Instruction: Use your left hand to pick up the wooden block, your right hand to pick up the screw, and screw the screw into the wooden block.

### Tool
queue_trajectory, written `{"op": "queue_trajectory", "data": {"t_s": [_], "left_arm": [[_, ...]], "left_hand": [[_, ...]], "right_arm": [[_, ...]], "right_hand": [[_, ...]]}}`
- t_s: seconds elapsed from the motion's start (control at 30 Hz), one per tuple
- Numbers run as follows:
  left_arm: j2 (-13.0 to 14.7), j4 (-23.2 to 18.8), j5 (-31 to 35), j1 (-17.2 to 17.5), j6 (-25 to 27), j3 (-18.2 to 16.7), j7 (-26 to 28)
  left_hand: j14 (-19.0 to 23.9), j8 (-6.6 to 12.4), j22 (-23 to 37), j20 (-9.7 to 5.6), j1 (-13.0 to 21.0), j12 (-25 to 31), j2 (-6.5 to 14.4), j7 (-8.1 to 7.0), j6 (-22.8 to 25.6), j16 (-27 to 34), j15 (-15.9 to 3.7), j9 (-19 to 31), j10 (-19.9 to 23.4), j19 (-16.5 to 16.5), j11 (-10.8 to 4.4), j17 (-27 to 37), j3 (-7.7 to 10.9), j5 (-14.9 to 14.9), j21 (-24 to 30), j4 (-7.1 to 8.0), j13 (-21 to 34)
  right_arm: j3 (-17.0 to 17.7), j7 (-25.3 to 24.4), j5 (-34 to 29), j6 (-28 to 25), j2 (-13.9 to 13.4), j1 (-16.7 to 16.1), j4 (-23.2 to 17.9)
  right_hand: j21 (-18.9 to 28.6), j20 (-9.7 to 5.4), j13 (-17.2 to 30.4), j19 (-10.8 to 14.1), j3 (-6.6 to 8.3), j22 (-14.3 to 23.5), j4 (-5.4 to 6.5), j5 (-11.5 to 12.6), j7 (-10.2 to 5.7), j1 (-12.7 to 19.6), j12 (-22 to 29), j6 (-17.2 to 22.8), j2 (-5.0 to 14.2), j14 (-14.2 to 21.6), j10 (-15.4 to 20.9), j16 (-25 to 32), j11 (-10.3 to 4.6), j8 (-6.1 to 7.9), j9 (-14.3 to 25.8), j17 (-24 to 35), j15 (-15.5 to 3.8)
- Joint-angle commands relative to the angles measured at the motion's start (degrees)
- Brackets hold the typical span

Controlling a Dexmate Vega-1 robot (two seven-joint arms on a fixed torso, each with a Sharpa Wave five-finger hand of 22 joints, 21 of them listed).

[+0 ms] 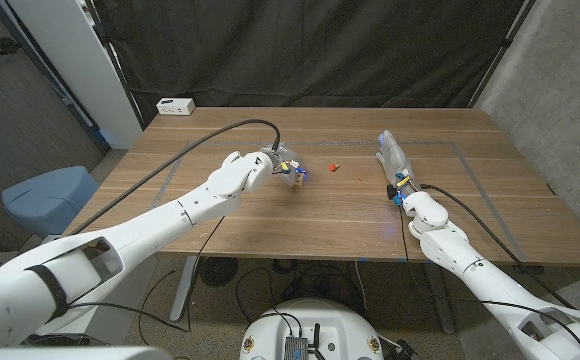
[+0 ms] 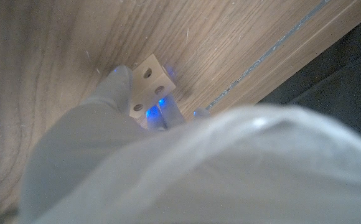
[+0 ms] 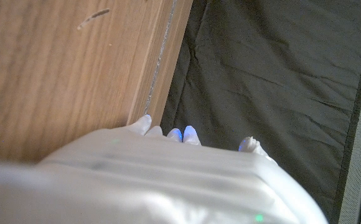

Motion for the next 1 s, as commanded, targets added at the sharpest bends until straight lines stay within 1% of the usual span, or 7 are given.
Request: {"op": "queue_trajectory", "data": {"t_s": [0.03, 0.23, 0.37, 0.63, 0.73, 0.87, 1.0], "left_arm": [[-0.43, 1.00, -0.71, -0.35, -0.72, 0.37, 2.00], [-0.43, 1.06, -0.57, -0.33, -0.49, 0.54, 2.39], [-0.37, 1.05, -0.66, -0.25, -0.43, 0.57, 2.59], [-0.36, 1.18, -0.62, -0.02, -0.19, 0.60, 3.43], [-0.49, 1.27, -0.50, 0.12, 0.18, 0.57, 3.99], [-0.53, 1.47, -0.75, 0.32, 0.01, 0.42, 5.28], [-0.57, 1.73, -0.80, 0.30, -0.30, 0.51, 6.19]], "left_hand": [[2.02, 0.26, 0.16, 0.42, 1.24, 1.24, 0.33, -0.05, 1.90, 0.33, -1.21, 0.33, 1.98, 0.46, -0.10, 0.24, -0.63, -0.30, 0.38, 0.01, 0.83], [3.72, 0.64, 0.12, 0.49, 2.20, 2.01, 0.34, -0.26, 5.10, 0.09, -1.79, 0.43, 3.73, 1.89, 0.02, 0.31, -1.20, -0.33, 0.30, -0.06, 1.53], [4.23, 0.67, 0.13, 0.46, 2.59, 2.30, 0.57, -0.17, 5.83, 0.05, -2.07, 0.47, 4.58, 2.33, -0.10, 0.33, -1.31, -0.30, 0.27, -0.03, 1.78], [5.45, 1.69, 0.12, 0.46, 3.29, 2.44, 0.69, -0.11, 10.02, -0.09, -2.66, 0.68, 6.23, 3.66, -0.14, 0.37, -2.03, -0.30, 0.21, 0.08, 2.28], [6.71, 2.32, 0.11, 0.49, 3.96, 2.73, 0.76, -0.14, 12.82, -0.06, -2.97, 0.70, 8.99, 5.15, -0.15, 0.39, -2.64, -0.30, 0.27, 0.05, 2.57], [8.56, 2.95, 0.05, 0.37, 4.58, 2.57, 0.89, -0.12, 16.23, 0.11, -4.08, 0.63, 11.88, 7.07, -0.22, 0.43, -3.46, -0.31, 0.28, 0.13, 2.83], [9.49, 3.15, 0.04, 0.38, 5.22, 2.48, 1.15, -0.04, 17.91, 0.15, -4.43, 0.58, 13.19, 7.86, -0.37, 0.48, -3.74, -0.25, 0.18, 0.11, 3.04]], "right_arm": [[0.08, 0.06, 0.15, 0.01, -0.02, -0.13, 0.30], [0.08, 0.05, 0.20, -0.06, 0.02, -0.14, 0.42], [0.05, 0.19, 0.25, 0.02, 0.14, 0.02, 0.76], [-0.09, 0.31, 0.26, -0.17, 0.27, 0.32, 1.25], [-0.10, 0.33, 0.31, -0.17, 0.36, 0.37, 1.43], [-0.10, 0.18, 0.30, -0.38, 0.31, 0.33, 1.31], [-0.07, 0.12, 0.31, -0.47, 0.24, 0.31, 1.30]], "right_hand": [[0.20, -0.18, 0.13, -0.33, 0.38, 0.27, -0.13, 0.25, -0.48, -0.24, 0.08, -0.03, -0.07, -0.11, 0.03, 0.14, -0.55, 0.30, 0.23, 0.19, 0.48], [0.19, -0.13, 0.13, -0.38, 0.40, 0.27, -0.12, 0.25, -0.48, -0.30, 0.06, -0.03, -0.06, -0.12, -0.03, 0.15, -0.48, 0.30, 0.23, 0.21, 0.49], [0.19, -0.10, 0.13, -0.39, 0.40, 0.27, -0.11, 0.24, -0.52, -0.35, 0.07, -0.03, -0.07, -0.08, -0.01, 0.18, -0.40, 0.30, 0.23, 0.23, 0.47], [0.19, 0.07, 0.14, -0.42, 0.42, 0.27, -0.11, 0.24, -0.59, -0.41, 0.07, -0.01, -0.07, -0.10, -0.02, 0.18, -0.52, 0.31, 0.24, 0.24, 0.53], [0.21, 0.03, 0.14, -0.41, 0.44, 0.27, -0.11, 0.24, -0.51, -0.43, 0.10, 0.01, -0.06, -0.09, 0.07, 0.19, -0.51, 0.32, 0.24, 0.25, 0.51], [0.21, 0.09, 0.14, -0.42, 0.45, 0.27, -0.11, 0.24, -0.47, -0.47, 0.11, 0.08, -0.05, -0.07, 0.11, 0.20, -0.47, 0.35, 0.24, 0.25, 0.45], [0.21, 0.05, 0.14, -0.42, 0.47, 0.27, -0.10, 0.24, -0.51, -0.50, 0.11, 0.14, -0.03, -0.05, 0.11, 0.22, -0.50, 0.36, 0.24, 0.26, 0.43]]}}
